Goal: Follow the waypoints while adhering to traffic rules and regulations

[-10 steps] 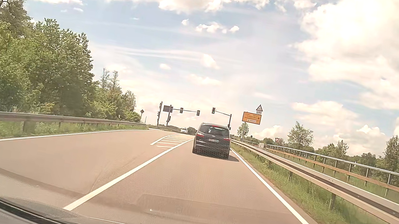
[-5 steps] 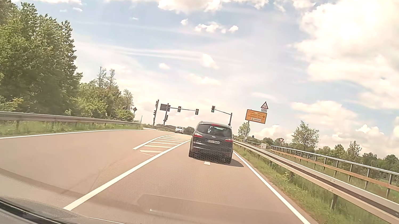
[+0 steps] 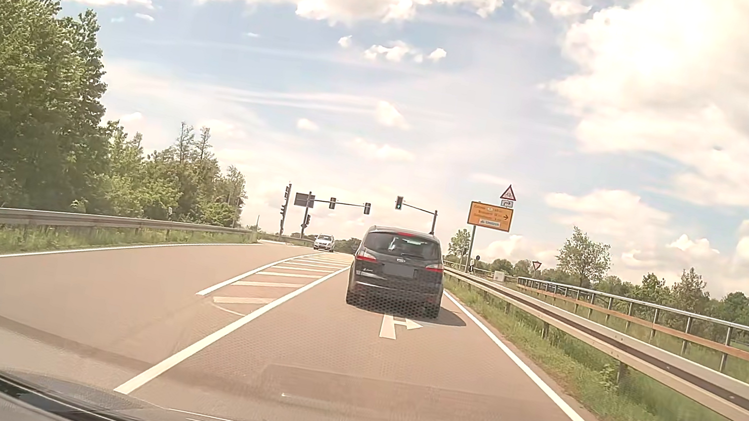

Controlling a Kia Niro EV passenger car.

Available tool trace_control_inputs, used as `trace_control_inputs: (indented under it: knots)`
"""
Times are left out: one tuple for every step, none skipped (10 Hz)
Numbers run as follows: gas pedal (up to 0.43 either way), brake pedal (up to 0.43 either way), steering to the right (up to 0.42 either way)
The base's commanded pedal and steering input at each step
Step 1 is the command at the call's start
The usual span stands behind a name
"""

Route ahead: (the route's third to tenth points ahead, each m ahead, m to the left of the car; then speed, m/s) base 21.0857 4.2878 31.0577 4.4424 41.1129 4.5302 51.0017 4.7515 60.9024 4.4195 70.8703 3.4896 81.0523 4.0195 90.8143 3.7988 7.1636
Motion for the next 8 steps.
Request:
trace_control_inputs:
  knots:
    - [0.0, 0.104, 0.008]
    - [0.0, 0.104, 0.009]
    - [0.0, 0.104, 0.009]
    - [0.0, 0.11, 0.009]
    - [0.0, 0.116, 0.009]
    - [0.0, 0.116, 0.009]
    - [0.0, 0.061, 0.008]
    - [0.0, 0.0, 0.008]
